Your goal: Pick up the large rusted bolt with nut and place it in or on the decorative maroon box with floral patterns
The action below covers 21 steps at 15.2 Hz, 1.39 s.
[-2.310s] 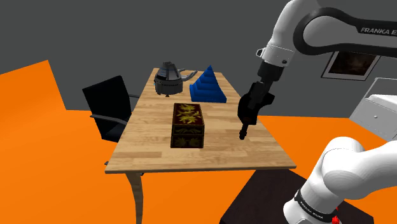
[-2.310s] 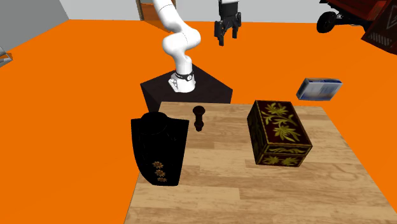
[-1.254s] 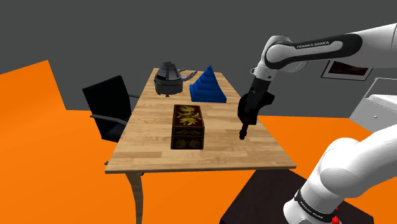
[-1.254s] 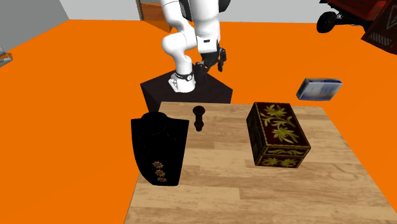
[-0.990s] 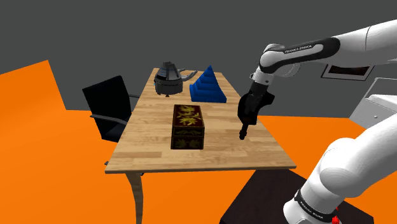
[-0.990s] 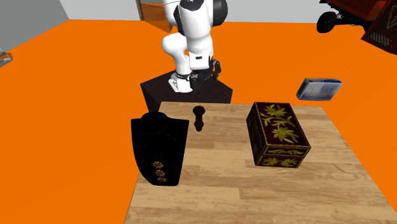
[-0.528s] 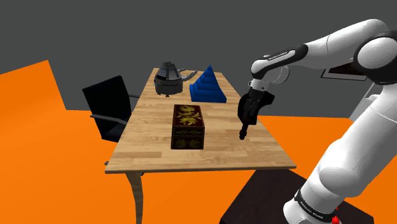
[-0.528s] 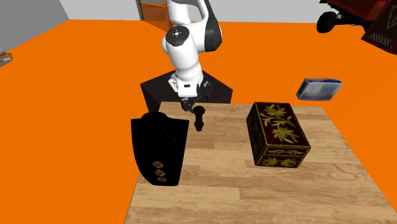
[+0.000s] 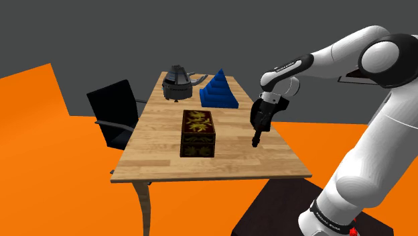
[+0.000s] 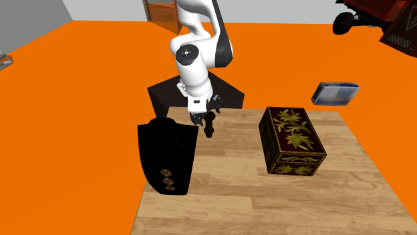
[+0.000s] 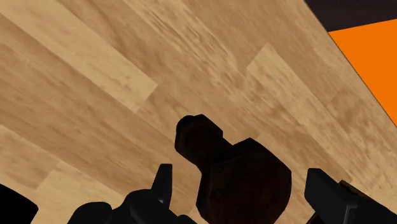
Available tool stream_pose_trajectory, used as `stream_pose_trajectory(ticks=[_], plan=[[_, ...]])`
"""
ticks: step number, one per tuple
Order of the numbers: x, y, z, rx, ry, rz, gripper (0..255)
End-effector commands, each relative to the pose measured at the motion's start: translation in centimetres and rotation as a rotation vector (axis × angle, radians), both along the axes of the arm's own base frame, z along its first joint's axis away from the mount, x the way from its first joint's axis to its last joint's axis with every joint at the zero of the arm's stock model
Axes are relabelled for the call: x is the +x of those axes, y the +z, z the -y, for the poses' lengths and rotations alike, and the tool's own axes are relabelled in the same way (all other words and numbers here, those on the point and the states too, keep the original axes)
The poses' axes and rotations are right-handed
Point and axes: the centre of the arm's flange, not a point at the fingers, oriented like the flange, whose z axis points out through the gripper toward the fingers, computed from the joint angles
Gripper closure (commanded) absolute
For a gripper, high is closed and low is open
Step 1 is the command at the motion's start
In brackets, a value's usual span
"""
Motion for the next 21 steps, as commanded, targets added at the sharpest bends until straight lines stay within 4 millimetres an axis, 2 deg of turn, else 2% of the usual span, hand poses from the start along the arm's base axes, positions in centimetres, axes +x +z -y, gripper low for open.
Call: stream_pose_trajectory(ticks=[1,8,9,18,21], plan=[[0.0,-0.4,-0.1,0.0,0.0,0.0,0],[0.0,-0.4,-0.1,0.0,0.0,0.0,0],[0.0,-0.4,-0.1,0.0,0.0,0.0,255],[0.0,-0.4,-0.1,0.0,0.0,0.0,255],[0.0,1.2,-0.1,0.0,0.0,0.0,255]])
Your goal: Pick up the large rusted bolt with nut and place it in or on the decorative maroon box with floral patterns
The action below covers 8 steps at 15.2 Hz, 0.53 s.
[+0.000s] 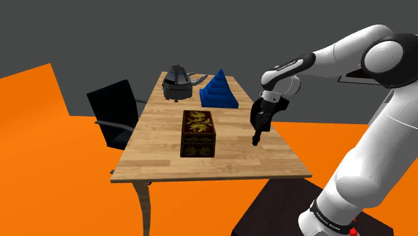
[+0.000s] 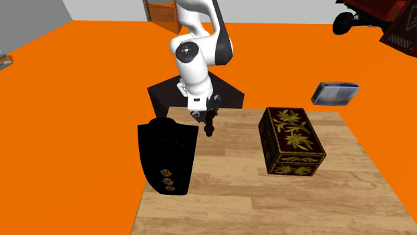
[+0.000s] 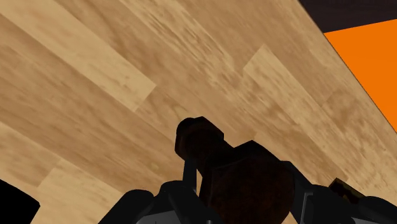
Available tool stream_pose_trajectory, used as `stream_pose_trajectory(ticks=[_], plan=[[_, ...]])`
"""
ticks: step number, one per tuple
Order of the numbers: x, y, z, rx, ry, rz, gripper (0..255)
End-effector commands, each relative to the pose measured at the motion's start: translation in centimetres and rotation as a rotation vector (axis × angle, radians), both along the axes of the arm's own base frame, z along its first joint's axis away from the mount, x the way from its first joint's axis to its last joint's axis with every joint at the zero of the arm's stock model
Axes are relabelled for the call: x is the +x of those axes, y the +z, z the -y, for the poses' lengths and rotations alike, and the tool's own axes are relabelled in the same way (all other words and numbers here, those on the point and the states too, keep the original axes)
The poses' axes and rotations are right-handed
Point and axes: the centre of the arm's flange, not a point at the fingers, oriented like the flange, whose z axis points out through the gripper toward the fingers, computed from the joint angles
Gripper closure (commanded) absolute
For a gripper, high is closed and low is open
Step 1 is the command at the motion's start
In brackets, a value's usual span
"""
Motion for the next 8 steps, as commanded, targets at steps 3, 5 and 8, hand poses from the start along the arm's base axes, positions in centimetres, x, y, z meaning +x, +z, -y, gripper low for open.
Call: stream_pose_trajectory(ticks=[3,5,8], plan=[[0.0,2.1,0.0,0.0,0.0,0.0,255],[0.0,3.1,0.0,0.0,0.0,0.0,255],[0.0,4.7,0.0,0.0,0.0,0.0,255]])
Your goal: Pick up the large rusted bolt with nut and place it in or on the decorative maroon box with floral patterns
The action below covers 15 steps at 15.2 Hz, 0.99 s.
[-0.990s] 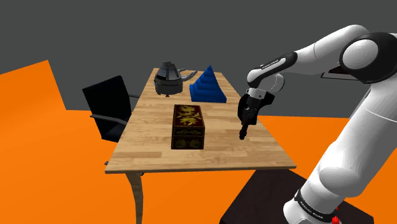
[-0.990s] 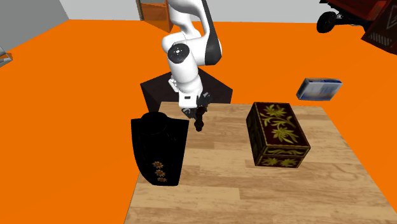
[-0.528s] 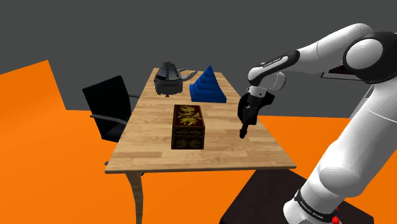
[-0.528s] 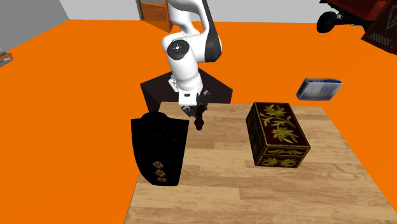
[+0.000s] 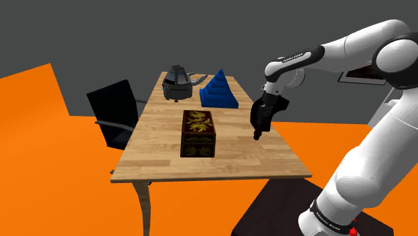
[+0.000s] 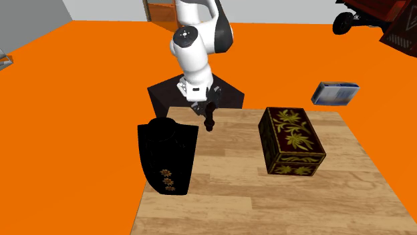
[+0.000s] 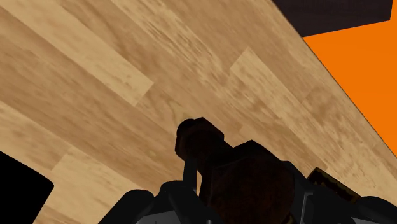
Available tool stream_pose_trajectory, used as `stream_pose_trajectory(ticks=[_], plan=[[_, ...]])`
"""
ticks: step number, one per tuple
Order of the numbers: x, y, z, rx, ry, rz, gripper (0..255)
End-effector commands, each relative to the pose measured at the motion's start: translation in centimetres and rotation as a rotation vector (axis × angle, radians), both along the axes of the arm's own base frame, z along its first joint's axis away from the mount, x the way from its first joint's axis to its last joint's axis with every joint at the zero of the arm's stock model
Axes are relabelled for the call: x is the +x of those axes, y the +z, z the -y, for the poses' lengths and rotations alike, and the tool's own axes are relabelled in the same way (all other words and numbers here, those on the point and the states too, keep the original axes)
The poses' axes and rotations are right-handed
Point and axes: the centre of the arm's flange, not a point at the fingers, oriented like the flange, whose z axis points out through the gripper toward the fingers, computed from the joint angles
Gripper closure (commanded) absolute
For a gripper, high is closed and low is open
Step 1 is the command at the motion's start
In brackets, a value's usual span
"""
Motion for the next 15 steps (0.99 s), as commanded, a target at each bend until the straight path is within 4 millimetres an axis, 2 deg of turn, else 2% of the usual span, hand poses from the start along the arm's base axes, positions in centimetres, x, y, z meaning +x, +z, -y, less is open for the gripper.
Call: stream_pose_trajectory(ticks=[1,15], plan=[[0.0,1.0,0.0,0.0,0.0,0.0,255],[0.0,8.4,0.0,0.0,0.0,0.0,255]])
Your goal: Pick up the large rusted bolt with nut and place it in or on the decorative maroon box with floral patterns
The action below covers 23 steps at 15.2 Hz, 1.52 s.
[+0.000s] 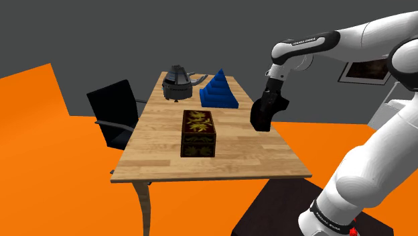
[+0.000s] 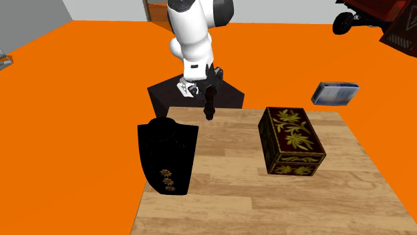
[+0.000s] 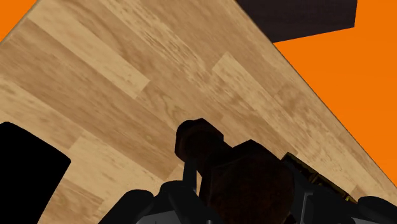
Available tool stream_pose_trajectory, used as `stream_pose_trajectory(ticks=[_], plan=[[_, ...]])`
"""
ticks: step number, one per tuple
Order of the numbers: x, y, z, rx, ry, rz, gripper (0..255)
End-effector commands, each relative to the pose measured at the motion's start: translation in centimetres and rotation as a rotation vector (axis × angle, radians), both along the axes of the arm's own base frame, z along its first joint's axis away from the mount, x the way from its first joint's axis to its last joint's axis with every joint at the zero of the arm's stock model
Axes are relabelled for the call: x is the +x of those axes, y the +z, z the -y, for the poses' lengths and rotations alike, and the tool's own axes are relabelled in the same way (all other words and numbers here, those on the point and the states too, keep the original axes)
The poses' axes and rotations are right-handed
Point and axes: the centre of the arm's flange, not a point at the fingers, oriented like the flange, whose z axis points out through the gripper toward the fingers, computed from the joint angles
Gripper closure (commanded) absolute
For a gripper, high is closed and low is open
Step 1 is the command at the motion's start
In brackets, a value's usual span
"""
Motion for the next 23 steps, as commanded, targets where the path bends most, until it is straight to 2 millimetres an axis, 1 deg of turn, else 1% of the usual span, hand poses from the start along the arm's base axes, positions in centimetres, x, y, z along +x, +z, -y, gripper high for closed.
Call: stream_pose_trajectory(ticks=[1,16,23], plan=[[0.1,1.1,0.0,0.0,0.0,0.0,255],[0.1,9.0,0.0,0.0,0.0,0.0,255],[7.0,10.3,-5.9,0.0,0.0,0.0,255]])
